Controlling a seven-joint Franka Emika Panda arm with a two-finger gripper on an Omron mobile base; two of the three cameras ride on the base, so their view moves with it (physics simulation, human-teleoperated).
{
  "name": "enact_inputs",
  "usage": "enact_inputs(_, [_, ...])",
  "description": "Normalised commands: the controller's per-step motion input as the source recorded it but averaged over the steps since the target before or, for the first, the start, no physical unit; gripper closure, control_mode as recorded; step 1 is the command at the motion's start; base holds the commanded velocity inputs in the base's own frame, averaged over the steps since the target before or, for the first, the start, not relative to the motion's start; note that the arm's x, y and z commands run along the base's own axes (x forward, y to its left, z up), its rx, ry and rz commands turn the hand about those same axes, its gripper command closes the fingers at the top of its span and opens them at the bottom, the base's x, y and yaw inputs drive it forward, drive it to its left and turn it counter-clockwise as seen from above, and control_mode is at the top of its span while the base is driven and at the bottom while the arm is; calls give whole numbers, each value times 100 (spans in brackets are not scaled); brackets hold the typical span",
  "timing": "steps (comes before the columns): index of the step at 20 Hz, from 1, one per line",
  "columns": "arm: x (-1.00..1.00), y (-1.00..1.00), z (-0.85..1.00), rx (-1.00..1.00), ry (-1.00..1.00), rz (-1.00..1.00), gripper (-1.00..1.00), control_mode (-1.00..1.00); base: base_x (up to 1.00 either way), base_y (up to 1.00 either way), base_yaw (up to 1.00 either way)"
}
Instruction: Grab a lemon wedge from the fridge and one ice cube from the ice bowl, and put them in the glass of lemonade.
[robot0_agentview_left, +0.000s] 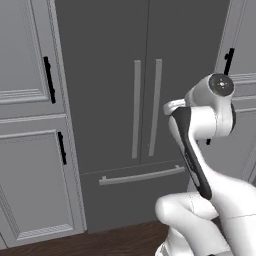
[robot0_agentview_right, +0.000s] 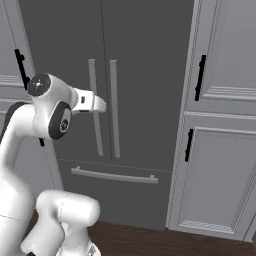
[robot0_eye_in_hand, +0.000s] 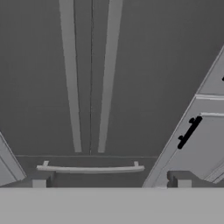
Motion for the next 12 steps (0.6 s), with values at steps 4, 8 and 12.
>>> enact_inputs(4, [100, 0, -52, 13, 7, 0, -100, -100, 0, 0, 0])
enact_inputs(8, [100, 0, -47, 10, 1, 0, -100, -100, 0, 0, 0])
enact_inputs(12, [100, -2, -39, 4, 0, 0, -100, -100, 0, 0, 0])
